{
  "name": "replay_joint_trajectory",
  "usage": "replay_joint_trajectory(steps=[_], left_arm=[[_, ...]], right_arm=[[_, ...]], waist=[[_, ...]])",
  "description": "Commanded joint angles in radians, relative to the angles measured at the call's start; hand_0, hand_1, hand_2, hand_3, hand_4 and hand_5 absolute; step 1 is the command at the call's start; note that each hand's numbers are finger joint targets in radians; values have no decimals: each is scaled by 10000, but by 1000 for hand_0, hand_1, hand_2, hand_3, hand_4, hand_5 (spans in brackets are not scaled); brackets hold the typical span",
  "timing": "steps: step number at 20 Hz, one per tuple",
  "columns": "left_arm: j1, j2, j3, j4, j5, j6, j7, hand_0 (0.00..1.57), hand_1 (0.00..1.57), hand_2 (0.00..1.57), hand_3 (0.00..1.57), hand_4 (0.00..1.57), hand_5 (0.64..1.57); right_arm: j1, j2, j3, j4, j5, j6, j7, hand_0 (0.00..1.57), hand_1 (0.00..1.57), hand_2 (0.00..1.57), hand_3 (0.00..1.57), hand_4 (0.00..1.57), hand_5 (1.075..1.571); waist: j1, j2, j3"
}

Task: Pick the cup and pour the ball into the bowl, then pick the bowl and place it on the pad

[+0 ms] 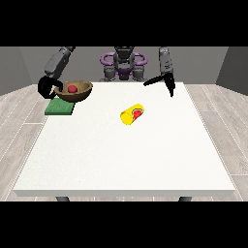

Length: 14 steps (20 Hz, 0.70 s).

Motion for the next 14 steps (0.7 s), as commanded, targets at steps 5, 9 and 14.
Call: replay_joint_trajectory(steps=[5,9,14], left_arm=[[-753,-286,-608,-1585,-557,691,99,0,0,0,0,0,1564],[-266,-145,-612,-2255,-461,543,192,0,0,0,0,0,1563],[-276,53,-659,-3424,-580,602,595,0,0,0,0,0,1564]], right_arm=[[-344,-1725,-1014,1225,-398,1179,-1640,1571,1571,1571,1344,1006,1567],[-173,-2487,-994,1561,-135,1612,-2190,1571,1571,1571,0,1033,1566],[-473,-3154,-1135,2026,-45,1934,-2764,1571,1571,1571,0,1039,1569]], waist=[[466,2244,18],[464,2434,12],[297,3081,16]])
